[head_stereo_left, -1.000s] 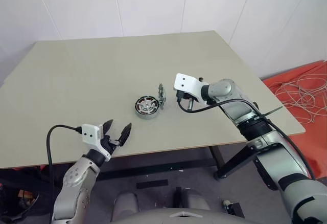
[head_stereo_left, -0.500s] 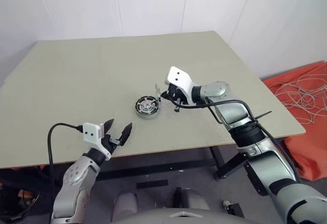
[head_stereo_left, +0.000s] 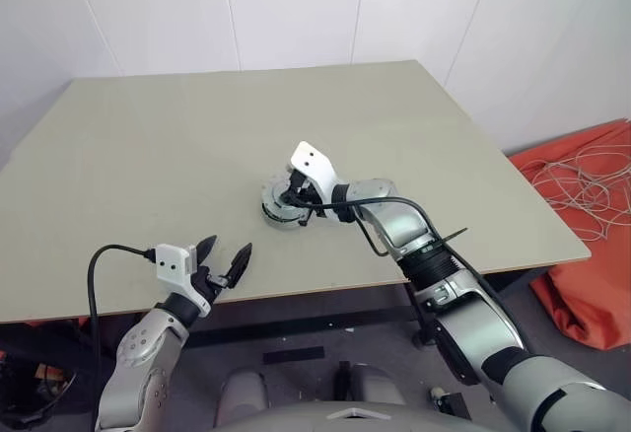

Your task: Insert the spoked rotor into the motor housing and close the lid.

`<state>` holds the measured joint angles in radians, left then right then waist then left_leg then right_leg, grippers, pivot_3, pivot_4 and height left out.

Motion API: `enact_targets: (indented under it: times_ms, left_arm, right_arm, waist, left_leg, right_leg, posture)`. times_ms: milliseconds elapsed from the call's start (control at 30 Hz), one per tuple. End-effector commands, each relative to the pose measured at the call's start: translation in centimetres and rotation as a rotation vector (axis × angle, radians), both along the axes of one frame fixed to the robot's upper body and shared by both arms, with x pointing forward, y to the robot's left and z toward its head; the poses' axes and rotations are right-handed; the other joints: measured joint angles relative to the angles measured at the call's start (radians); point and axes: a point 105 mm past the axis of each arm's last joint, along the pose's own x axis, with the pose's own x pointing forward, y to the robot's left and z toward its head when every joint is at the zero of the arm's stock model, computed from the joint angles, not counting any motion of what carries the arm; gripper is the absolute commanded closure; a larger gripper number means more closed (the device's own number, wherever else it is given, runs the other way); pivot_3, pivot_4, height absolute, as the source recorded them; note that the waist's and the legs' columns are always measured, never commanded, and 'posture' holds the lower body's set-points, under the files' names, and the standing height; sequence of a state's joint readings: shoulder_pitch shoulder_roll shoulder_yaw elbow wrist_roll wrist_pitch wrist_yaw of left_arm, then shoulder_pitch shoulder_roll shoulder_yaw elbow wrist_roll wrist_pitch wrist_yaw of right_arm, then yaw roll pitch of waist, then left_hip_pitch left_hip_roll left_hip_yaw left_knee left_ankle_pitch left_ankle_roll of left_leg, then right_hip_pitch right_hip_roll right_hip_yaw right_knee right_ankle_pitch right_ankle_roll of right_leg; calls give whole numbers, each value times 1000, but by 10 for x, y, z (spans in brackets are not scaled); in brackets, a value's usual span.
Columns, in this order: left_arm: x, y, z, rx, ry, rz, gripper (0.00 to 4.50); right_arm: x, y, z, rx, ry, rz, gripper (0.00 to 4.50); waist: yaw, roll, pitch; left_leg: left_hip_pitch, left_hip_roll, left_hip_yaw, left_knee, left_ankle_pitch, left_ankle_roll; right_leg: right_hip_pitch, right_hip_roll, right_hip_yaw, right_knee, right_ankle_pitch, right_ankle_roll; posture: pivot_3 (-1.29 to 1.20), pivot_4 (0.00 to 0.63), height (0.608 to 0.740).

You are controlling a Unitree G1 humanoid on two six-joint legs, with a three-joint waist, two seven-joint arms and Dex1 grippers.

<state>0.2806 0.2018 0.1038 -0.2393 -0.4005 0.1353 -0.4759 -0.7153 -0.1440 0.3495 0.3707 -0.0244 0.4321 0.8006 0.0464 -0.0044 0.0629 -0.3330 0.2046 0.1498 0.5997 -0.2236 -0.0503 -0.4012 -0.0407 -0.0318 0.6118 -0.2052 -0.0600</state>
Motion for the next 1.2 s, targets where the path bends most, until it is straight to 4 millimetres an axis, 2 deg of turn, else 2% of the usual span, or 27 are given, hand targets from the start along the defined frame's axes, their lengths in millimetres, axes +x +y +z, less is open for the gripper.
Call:
enact_targets:
  times_ms: [33,267,400,533,667,867,1200]
  left_arm:
    - [1,-2,9,3,-44,-3,0]
    - [4,-3,11,4,-48,1,0]
    - [5,-1,10,6,-49,3,0]
    - [6,1,9,4,-46,3,0]
    - [7,1,9,1,-44,-1,0]
    - [6,2,9,0,-44,-7,0]
    - [0,2,8,-3,-41,-1,0]
  right_arm:
    - [0,4,-5,9,-1,-3,4449]
    - [-7,8,-13,36,50,-2,4449]
    - [-15,11,16,155,-12,34,4449]
    - [-18,4,30,171,-96,18,3550]
    - [-22,1,36,187,-102,11,2200]
    - [-20,1,35,176,-97,3,80]
    - [-2,10,21,136,-90,-51,33]
  waist:
    - [-1,0,0]
    - [-3,0,0]
    - [-2,0,0]
    - [-1,0,0]
    - [0,0,0]
    - [-1,0,0]
    - [-2,0,0]
  left_leg:
    - [0,0,0,0,0,0]
    - [2,0,0,0,0,0]
    - [2,0,0,0,0,0]
    - [1,0,0,0,0,0]
    - [2,0,0,0,0,0]
    - [2,0,0,0,0,0]
    - [1,0,0,0,0,0]
  right_leg:
    - [0,0,0,0,0,0]
    - [1,0,0,0,-1,2]
    - [2,0,0,0,-1,3]
    - [1,0,0,0,-1,2]
    - [1,0,0,0,-2,3]
    - [1,0,0,0,-2,3]
    - [1,0,0,0,-2,3]
  posture:
    - [0,0,740]
    - [0,0,740]
    - [0,0,740]
    - [0,0,740]
    - [0,0,740]
    - [0,0,740]
    - [0,0,740]
